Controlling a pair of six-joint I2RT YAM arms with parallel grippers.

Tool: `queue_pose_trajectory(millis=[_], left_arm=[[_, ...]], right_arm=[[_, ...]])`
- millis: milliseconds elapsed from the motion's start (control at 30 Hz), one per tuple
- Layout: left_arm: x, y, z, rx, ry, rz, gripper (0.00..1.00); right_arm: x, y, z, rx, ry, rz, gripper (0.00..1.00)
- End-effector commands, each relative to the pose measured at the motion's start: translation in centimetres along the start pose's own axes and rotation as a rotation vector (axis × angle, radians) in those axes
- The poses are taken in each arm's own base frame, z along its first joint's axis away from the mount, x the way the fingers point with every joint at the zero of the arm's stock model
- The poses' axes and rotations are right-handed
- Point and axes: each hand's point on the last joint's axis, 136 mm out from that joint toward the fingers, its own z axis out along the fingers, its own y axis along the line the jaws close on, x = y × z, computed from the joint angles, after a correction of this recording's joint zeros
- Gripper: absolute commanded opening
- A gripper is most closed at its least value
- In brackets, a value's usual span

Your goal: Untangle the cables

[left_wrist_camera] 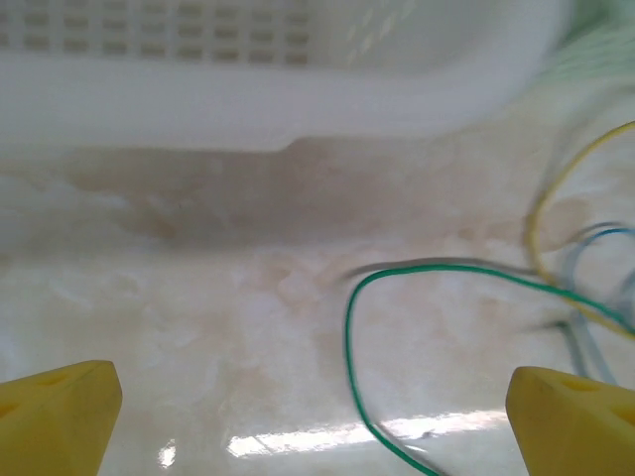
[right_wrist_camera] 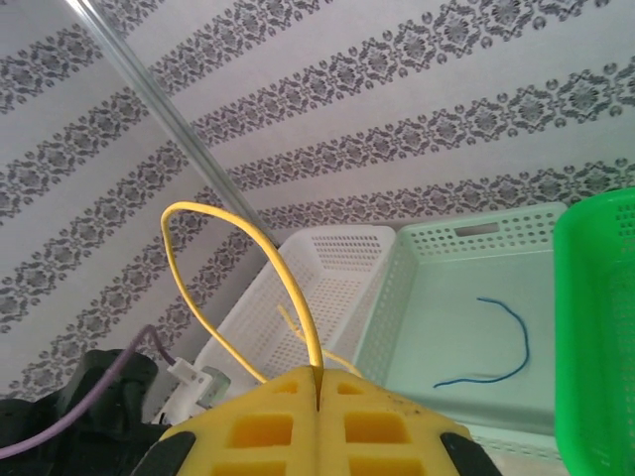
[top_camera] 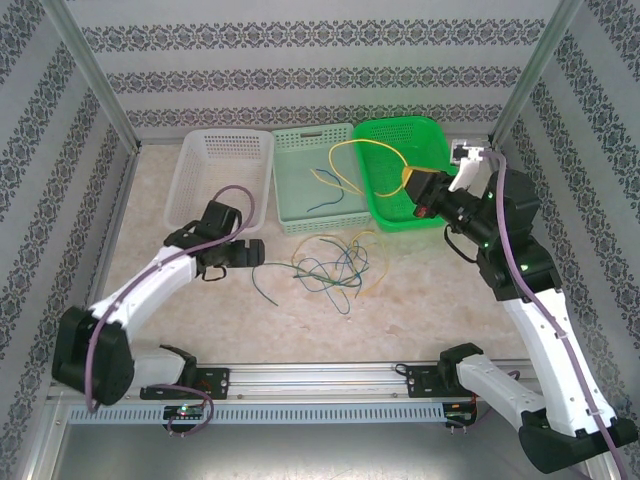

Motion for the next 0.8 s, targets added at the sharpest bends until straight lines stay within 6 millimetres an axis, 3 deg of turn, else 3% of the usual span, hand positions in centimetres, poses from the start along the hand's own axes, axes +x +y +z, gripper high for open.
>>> queue_pose_trajectory(millis=[0, 100, 167, 333, 533, 767], left_arm=[[-4.5, -4.0, -4.4, 0.231, -0.268, -0.033, 1.0], [-7.4, -7.7, -8.1, 0.47, -0.452, -0.028, 1.0], [-8.5, -9.0, -9.2, 0.541, -0.489, -0.016, 1.0], [-10.3, -12.4, -8.7, 0.685, -0.424, -0.001, 1.0], [-13.4, -15.1, -9.2, 0.825, -0.472, -0.044, 1.0], [-13.7, -16.9, -9.9, 0.872, -0.48, -0.026, 1.0]], right_arm=[[-0.2, 0.9, 0.6, -0.069, 0.002, 0.038, 0.0], [0.3, 0.6, 1.4, -0.086, 0.02, 0.072, 0.0], [0.5, 0.7, 1.9, -0.11, 0.02, 0.095, 0.0], [0.8, 1.5, 2.9, -0.194, 0.023, 0.145, 0.0], [1.1, 1.9, 3.4, -0.217, 0.012, 0.158, 0.0], [1.4, 2.2, 4.3, -0.228, 0.022, 0.16, 0.0]])
